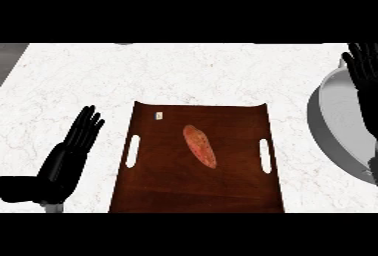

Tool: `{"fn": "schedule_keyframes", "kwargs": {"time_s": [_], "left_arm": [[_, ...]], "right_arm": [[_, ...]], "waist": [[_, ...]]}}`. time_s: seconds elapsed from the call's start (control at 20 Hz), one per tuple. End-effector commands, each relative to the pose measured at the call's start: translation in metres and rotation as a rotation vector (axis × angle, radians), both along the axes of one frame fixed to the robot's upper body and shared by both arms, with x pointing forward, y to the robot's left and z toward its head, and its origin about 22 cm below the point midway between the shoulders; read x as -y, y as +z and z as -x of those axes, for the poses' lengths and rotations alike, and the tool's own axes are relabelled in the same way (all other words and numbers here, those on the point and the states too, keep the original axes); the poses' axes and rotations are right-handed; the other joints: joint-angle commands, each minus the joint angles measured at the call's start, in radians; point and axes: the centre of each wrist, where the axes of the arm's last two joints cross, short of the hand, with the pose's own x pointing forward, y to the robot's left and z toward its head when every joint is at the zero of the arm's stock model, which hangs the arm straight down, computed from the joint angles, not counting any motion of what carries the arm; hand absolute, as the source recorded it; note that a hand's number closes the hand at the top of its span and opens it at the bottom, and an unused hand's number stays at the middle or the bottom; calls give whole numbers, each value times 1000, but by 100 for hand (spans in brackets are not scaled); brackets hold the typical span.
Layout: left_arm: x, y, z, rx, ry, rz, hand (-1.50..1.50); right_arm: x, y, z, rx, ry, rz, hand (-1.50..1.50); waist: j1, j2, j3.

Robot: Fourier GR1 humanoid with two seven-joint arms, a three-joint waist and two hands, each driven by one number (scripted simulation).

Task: Pick the sweet potato from the tray and place it in the pot

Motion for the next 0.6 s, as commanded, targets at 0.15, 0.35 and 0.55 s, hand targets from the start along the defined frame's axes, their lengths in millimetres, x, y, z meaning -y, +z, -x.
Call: {"fn": "schedule_keyframes", "kwargs": {"time_s": [0.15,0.35,0.55], "left_arm": [[5,34,-27,154,-17,-41,0],[13,50,-41,209,-12,-34,0],[20,50,-51,201,15,-39,0]], "right_arm": [[-97,20,-16,38,706,-84,150],[-105,54,-26,191,890,312,150],[-115,45,-38,248,1185,253,-150]], "waist": [[171,37,-1],[197,55,-7],[159,66,-1]]}}
